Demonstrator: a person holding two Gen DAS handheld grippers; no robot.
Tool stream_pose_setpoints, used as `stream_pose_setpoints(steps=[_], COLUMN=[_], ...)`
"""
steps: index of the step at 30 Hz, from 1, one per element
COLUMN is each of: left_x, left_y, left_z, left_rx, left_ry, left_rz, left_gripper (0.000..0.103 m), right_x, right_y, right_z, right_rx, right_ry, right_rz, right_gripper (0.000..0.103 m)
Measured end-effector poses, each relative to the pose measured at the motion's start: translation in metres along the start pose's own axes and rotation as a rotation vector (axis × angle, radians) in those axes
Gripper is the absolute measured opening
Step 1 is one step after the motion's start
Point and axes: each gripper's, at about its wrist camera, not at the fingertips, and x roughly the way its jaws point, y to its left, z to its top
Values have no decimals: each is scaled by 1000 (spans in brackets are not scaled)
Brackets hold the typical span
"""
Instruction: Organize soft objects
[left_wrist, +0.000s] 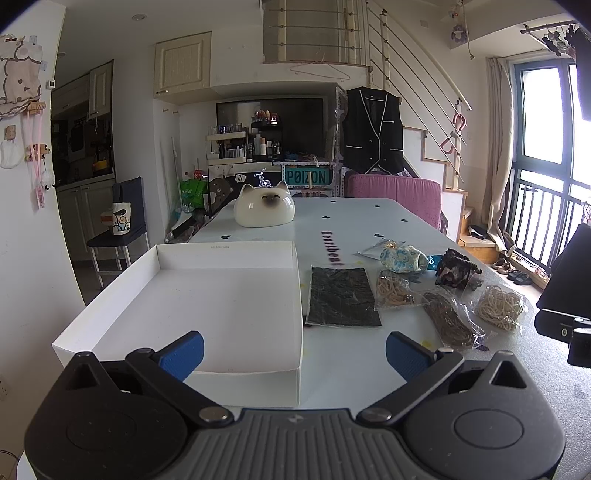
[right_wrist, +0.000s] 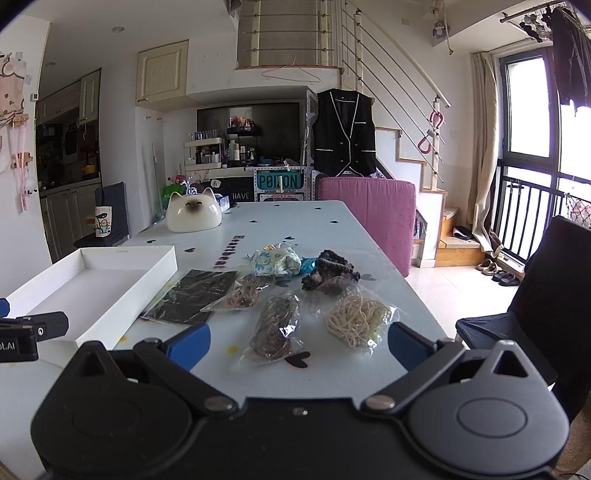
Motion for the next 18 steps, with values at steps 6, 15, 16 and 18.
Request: stream_pose_setpoints(steps=[6, 15, 16, 18], left_x=[1, 1, 0, 0], left_y=[-1, -1, 0, 0], left_z=[0, 0, 0, 0], left_rx=[0, 0, 0, 0], left_ry=[0, 1, 1, 1], left_rz=[0, 0, -1, -1], left_gripper=[103, 103, 103, 103], right_x=[0, 0, 0, -1], right_y=[0, 0, 0, 1], right_z=[0, 0, 0, 0], right_rx=[0, -2, -1, -2], right_ry=[0, 1, 1, 1], right_rz=[-1, -1, -1, -2], right_gripper=[103, 103, 103, 103])
